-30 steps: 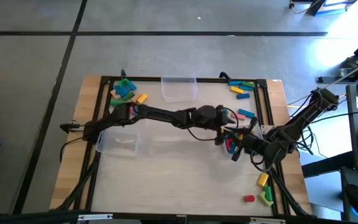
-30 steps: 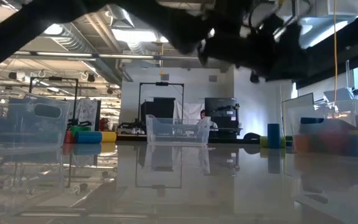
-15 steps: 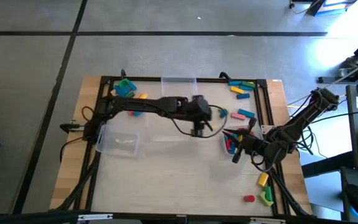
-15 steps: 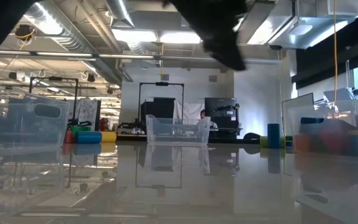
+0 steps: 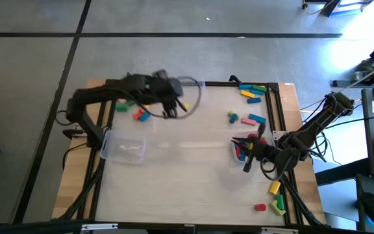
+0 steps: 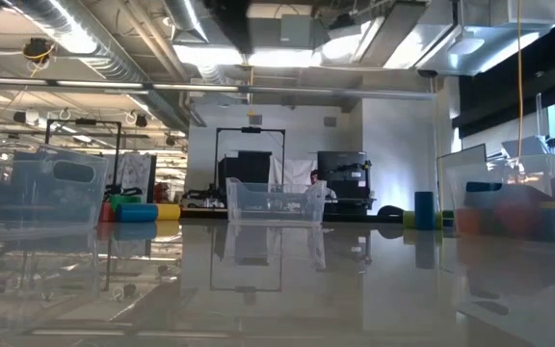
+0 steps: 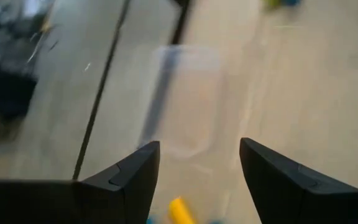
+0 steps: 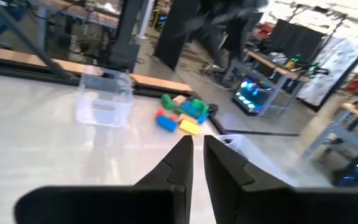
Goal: Sort blocks by size
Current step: Put the green arch block into the bottom right transparent bin
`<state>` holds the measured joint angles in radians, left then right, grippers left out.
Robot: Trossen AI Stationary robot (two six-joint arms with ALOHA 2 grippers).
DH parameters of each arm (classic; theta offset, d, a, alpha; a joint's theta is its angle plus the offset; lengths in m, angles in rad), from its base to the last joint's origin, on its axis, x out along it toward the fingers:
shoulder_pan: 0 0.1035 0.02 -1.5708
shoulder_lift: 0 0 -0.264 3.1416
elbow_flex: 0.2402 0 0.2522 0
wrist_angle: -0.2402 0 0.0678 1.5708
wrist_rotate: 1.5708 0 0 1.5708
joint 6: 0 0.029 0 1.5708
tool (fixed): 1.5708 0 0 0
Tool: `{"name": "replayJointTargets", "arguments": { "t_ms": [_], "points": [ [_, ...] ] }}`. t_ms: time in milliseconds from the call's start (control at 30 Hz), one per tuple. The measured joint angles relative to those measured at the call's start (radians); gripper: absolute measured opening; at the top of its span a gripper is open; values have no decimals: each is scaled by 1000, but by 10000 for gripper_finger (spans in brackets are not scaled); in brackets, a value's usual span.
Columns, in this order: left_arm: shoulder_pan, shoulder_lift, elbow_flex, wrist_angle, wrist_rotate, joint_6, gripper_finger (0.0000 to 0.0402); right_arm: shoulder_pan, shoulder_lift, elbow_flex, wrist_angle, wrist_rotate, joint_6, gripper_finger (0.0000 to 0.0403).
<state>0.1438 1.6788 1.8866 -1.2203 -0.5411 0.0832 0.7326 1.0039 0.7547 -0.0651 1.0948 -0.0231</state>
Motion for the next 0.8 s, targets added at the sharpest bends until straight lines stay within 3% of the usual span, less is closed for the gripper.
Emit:
{"name": "replayJointTargets", "arguments": {
  "t_ms": [200, 433, 800],
  "points": [
    [126, -117, 0, -134, -48, -109, 219, 0, 2, 0, -39, -31, 123, 40],
    [318, -139, -8, -228, -50, -185, 219, 0, 2, 0, -51, -42, 156, 40],
    [599, -122, -226, -157, -47, -158, 219, 0, 2, 0, -69, -6, 148, 40]
  ]
}}
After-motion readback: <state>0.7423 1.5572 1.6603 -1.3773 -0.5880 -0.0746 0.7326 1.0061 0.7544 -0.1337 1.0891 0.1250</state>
